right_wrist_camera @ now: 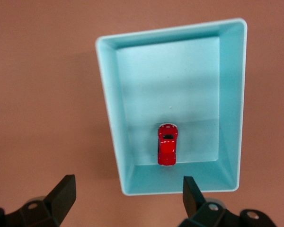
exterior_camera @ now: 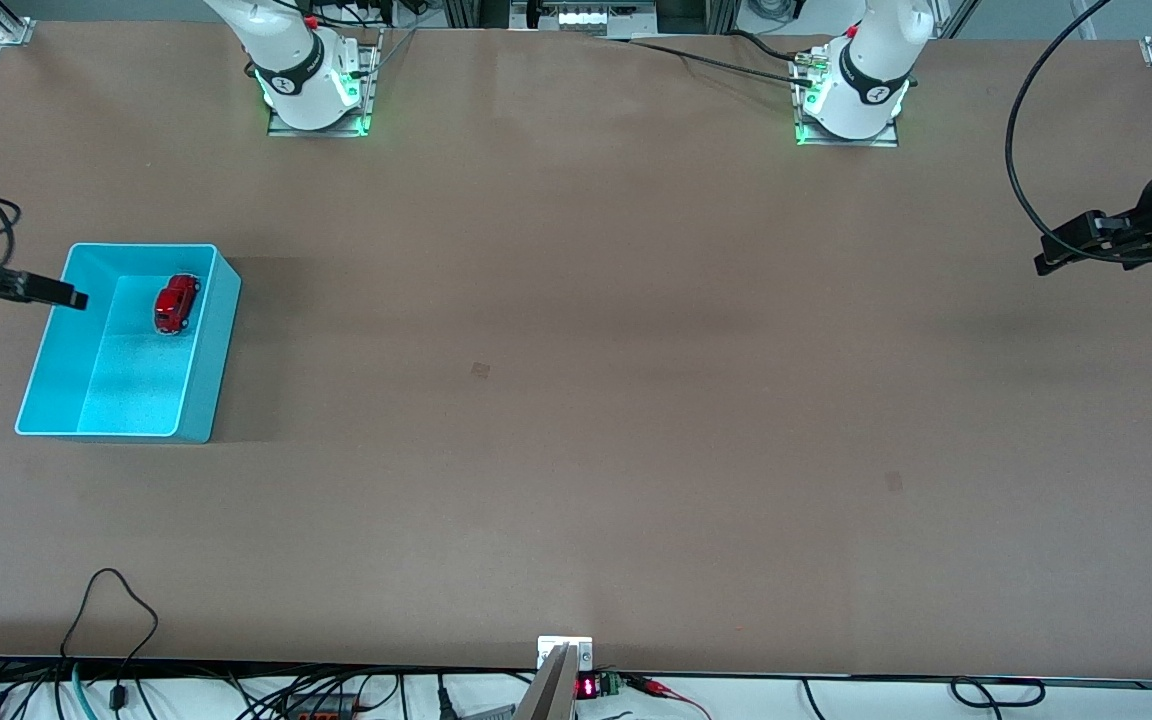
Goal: Wind red beetle toy and store in blue box
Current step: 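Open the right gripper and withdraw it from the box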
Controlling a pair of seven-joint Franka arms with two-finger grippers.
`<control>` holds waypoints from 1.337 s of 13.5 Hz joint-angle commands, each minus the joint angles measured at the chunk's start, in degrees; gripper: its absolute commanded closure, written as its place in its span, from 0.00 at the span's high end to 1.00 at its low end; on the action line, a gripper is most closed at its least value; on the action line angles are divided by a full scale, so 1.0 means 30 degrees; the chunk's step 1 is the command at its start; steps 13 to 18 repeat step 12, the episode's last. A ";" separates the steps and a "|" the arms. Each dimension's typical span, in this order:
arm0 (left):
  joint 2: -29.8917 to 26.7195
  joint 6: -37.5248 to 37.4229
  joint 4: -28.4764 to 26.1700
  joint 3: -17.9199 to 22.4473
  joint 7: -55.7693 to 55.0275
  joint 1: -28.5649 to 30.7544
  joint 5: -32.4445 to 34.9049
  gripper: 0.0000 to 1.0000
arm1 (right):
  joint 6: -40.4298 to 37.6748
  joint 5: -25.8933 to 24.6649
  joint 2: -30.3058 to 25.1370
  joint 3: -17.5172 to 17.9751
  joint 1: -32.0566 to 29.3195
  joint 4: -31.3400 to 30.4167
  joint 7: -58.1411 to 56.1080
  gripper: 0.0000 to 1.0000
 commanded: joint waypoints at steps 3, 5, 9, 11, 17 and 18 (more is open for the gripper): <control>-0.0142 0.0660 0.0239 0.0031 0.0233 0.0052 0.0205 1.00 | -0.3745 -0.0993 -0.1567 0.1483 0.0336 0.3037 0.0489 1.00; -0.0201 0.0631 0.0211 0.0002 0.0233 0.0140 0.0234 1.00 | -0.5126 -0.0906 -0.1890 0.1514 0.0893 0.3600 0.2564 1.00; -0.0727 0.0689 -0.0490 -0.0086 0.0263 0.0257 0.0234 1.00 | -0.4986 -0.0701 -0.2271 0.1484 0.0865 0.3601 0.2690 1.00; -0.0903 0.0806 -0.0726 -0.0144 0.0263 0.0257 0.0234 1.00 | -0.4867 -0.0700 -0.2272 0.1513 0.0894 0.3542 0.2749 1.00; -0.0991 0.0807 -0.0843 -0.0144 0.0263 0.0257 0.0234 1.00 | -0.4867 -0.0700 -0.2272 0.1514 0.0923 0.3484 0.2778 1.00; -0.0991 0.0807 -0.0843 -0.0144 0.0263 0.0257 0.0234 1.00 | -0.4867 -0.0700 -0.2272 0.1514 0.0923 0.3484 0.2778 1.00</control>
